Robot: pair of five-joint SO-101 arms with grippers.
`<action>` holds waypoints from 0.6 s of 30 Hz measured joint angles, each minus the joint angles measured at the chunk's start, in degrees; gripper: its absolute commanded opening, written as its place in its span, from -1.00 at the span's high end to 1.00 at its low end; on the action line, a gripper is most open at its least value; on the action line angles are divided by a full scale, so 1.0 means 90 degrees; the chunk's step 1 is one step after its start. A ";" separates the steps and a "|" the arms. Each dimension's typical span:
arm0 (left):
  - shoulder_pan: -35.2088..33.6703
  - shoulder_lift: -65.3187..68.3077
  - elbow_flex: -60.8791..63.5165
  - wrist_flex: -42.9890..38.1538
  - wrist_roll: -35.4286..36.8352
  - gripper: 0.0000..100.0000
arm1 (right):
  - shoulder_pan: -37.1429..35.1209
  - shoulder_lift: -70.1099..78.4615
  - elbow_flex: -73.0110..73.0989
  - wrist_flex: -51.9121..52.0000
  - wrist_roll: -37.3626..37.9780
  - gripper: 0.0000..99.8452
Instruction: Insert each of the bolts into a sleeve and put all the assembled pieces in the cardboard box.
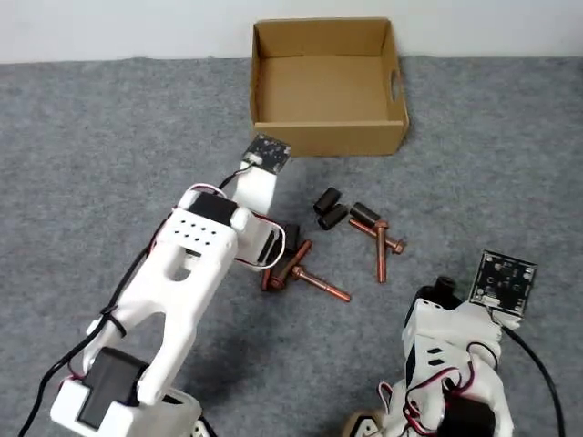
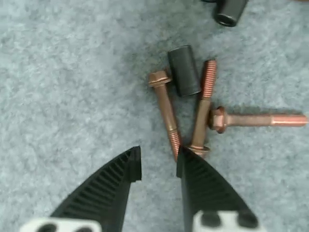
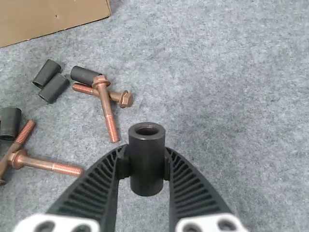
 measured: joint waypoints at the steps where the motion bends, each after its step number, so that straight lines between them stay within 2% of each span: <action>1: 0.0049 0.0010 0.0000 0.0000 0.0000 0.73 | 0.0000 0.0000 0.0000 0.0000 0.0000 0.98; 8: 0.0186 0.0225 -0.0010 -0.0244 0.0000 0.73 | 0.0000 0.0000 0.0000 0.0000 0.0000 0.98; 18: 0.0127 0.1631 -0.0762 -0.0332 0.0000 0.73 | 0.0000 0.0000 0.0000 0.0000 0.0000 0.98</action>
